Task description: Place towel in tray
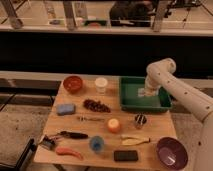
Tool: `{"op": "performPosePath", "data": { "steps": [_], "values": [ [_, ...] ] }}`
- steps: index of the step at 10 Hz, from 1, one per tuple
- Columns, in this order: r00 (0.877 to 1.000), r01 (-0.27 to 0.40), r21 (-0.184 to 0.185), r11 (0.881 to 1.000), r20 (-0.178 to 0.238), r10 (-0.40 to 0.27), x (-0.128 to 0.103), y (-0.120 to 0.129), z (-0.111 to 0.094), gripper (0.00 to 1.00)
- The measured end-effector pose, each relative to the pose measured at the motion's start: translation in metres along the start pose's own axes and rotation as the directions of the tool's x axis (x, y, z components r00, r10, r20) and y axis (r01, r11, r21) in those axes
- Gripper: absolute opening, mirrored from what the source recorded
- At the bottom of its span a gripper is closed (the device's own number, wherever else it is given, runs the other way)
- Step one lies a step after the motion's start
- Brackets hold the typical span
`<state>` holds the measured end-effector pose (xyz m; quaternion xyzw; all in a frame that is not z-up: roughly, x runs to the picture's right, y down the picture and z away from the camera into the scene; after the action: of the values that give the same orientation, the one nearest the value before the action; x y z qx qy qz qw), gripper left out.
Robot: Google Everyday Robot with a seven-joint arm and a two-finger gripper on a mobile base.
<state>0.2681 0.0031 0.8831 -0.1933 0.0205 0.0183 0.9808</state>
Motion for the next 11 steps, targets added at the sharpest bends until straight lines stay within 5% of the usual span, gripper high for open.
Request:
{"op": "performPosePath", "data": {
  "steps": [5, 11],
  "values": [
    [1.000, 0.008, 0.025, 1.000, -0.012, -0.008, -0.006, -0.017, 0.006, 0.80],
    [0.997, -0.073, 0.101, 0.992, 0.035, 0.070, 0.016, -0.020, -0.030, 0.80]
  ]
}}
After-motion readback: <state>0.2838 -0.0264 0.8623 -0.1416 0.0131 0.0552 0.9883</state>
